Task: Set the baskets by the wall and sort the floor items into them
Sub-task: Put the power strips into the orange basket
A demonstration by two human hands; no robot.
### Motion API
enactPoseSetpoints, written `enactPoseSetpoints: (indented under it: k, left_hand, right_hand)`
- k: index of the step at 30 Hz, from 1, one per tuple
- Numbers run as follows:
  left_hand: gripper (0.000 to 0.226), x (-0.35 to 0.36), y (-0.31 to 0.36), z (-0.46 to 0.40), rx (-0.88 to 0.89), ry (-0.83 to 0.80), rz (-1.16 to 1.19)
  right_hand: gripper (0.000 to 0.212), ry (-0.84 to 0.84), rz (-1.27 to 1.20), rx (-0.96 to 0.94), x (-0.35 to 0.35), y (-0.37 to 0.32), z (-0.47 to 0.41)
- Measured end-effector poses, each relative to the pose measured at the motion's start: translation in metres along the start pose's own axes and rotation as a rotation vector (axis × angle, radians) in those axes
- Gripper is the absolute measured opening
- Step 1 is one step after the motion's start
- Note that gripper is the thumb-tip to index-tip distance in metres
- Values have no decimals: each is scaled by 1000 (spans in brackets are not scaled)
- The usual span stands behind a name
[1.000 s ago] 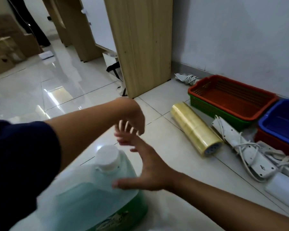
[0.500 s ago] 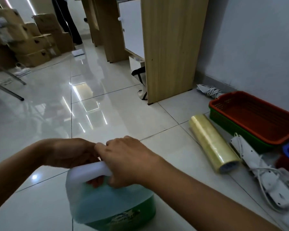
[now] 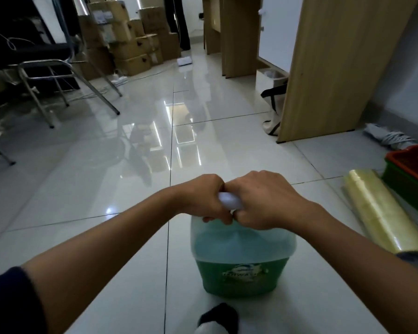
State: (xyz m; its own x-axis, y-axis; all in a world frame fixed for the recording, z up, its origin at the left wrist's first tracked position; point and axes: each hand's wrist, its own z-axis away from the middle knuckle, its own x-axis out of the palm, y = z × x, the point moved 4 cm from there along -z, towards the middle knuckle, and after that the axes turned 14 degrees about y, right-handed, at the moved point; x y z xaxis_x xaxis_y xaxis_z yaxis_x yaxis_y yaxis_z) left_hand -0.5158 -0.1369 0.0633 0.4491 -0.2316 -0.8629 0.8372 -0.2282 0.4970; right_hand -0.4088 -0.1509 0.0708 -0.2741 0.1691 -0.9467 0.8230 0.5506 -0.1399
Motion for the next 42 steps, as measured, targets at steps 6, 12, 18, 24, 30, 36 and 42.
enactPoseSetpoints:
  k: [6,12,18,24,30,36,42]
  left_hand:
    - [30,8,-2,-8,48,23,8]
    - [29,5,41,-52,164,-36,-153]
    - [29,-34,92,-107,92,-185,-134]
    - [28,-90,186,-206,162,-191,-91]
    - [28,-89,270,-341,143,-177,-94]
    - [35,-36,321,-472,157,-112,-29]
    - [23,46,340,-590,86,-47,118]
  right_hand:
    - [13,-27,30,51,2,2,0]
    - [6,-161,-11,257,-20,48,-3]
    - [10,-285,-39,388,-80,96,-40]
    - [5,-288,-51,545,-170,195,-93]
    - [13,-195,71,619,-213,340,-131]
    - [20,-114,180,567,-190,485,-159]
    - [23,-137,300,587,-148,609,-162]
